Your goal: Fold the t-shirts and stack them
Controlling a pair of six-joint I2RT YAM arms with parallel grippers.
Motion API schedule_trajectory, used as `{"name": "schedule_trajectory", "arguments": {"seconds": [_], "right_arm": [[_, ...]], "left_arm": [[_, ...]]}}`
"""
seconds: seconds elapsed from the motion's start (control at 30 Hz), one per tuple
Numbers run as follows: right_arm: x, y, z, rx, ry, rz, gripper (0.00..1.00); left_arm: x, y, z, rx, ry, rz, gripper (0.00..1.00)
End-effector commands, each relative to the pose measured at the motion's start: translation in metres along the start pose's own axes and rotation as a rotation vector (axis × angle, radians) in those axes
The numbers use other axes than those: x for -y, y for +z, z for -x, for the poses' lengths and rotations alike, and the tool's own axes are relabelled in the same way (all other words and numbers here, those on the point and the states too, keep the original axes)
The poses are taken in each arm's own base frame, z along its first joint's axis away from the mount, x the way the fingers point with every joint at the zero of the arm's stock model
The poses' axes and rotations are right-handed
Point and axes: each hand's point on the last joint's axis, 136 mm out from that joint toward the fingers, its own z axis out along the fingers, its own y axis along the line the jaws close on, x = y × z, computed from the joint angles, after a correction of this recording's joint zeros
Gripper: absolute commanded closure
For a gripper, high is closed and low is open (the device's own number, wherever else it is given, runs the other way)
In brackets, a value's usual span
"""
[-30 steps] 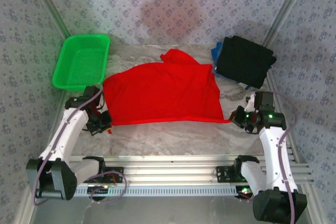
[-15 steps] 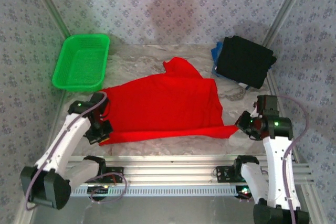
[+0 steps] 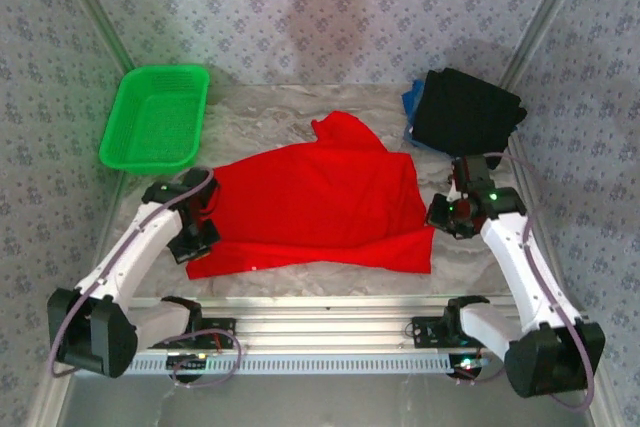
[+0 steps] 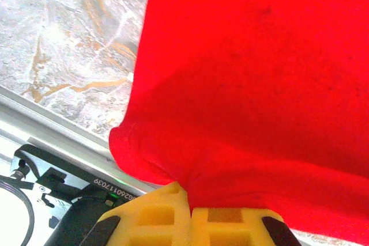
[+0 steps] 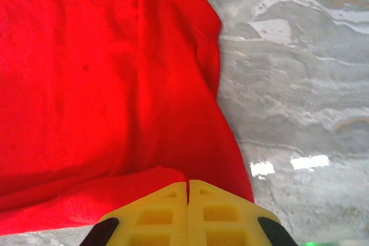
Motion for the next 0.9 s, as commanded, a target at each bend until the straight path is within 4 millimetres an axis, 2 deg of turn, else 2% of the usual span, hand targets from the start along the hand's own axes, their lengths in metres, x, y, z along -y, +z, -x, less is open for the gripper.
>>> {"name": "schedule_trajectory", "arguments": {"seconds": [0.0,0.27,0.47,0.57,0.87], "right_arm": [[-0.008,0.015,0.014,0.018,-0.044,0.013,1.00],[-0.026,0.043,0.047,-0.009,-0.164,0.025,1.00],[-0.048,0.048,0.069,0.008,-0.255,0.073,1.00],[-0.059,0.050,0.072,0.000,-0.303,0.103,1.00],[-0.073,0.061,0.083,-0.018,-0.417,0.114,1.00]], "left_arm": [[-0.010,0.001,0.005,0.011,-0.009,0.013,1.00],[0.012,0.008,0.023,-0.014,0.049,-0.014,1.00],[0.022,0.009,0.030,-0.021,0.092,-0.030,1.00],[0.023,0.010,0.032,-0.016,0.097,-0.032,1.00],[0.028,0.015,0.039,-0.013,0.117,-0.023,1.00]]}}
